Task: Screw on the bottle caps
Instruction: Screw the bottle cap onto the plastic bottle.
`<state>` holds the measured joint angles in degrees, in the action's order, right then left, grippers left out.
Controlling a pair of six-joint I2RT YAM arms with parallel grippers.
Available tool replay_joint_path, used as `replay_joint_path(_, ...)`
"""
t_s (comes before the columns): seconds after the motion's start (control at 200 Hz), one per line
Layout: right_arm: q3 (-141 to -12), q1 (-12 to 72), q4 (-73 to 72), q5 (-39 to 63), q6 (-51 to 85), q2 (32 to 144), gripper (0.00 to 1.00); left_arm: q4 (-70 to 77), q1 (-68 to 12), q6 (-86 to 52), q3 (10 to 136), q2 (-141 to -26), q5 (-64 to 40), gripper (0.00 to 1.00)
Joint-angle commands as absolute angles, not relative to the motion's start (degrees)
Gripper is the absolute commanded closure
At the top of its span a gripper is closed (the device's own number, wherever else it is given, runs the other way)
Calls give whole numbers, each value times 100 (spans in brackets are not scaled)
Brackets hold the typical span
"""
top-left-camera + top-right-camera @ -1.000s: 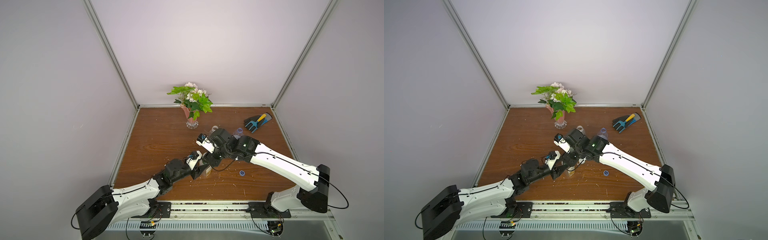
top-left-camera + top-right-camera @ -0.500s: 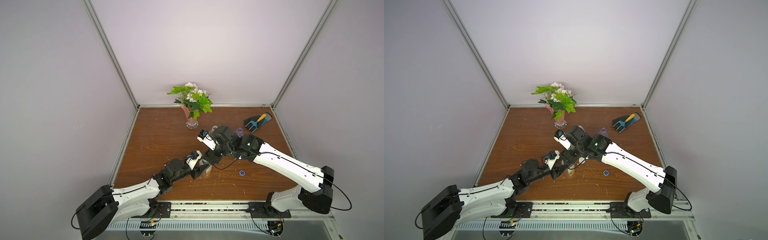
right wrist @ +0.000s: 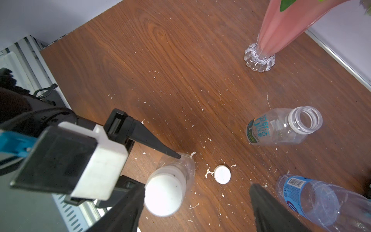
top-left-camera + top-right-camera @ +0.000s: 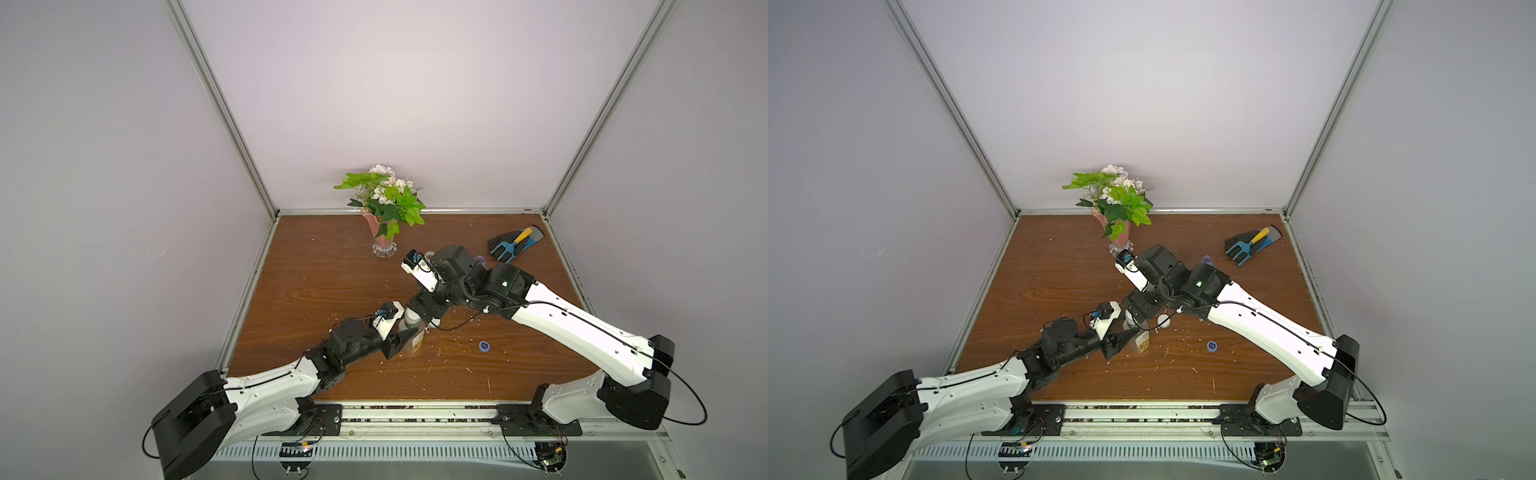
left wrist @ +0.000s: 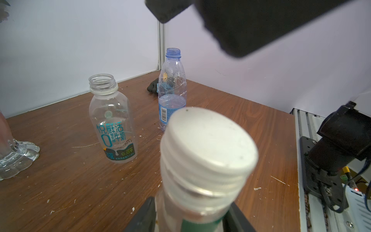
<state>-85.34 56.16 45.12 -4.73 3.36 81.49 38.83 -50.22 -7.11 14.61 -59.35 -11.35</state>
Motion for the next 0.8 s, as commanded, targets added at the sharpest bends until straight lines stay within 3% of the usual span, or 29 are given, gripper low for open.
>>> replay_joint_path(0.0,-8405,5600,4419,-558,308,8194,12,3656,-5080,-729,1375,-5889,-1166,47)
replay_joint_path(0.395,-7704,5537,4250,-739,352,8230,13,3718,-5080,-738,1328,-5923,-1193,47)
replay_joint_path(0.796,-8684,5499,4252,-22,511,7989,12,3753,-5080,-755,1303,-5950,-1189,47)
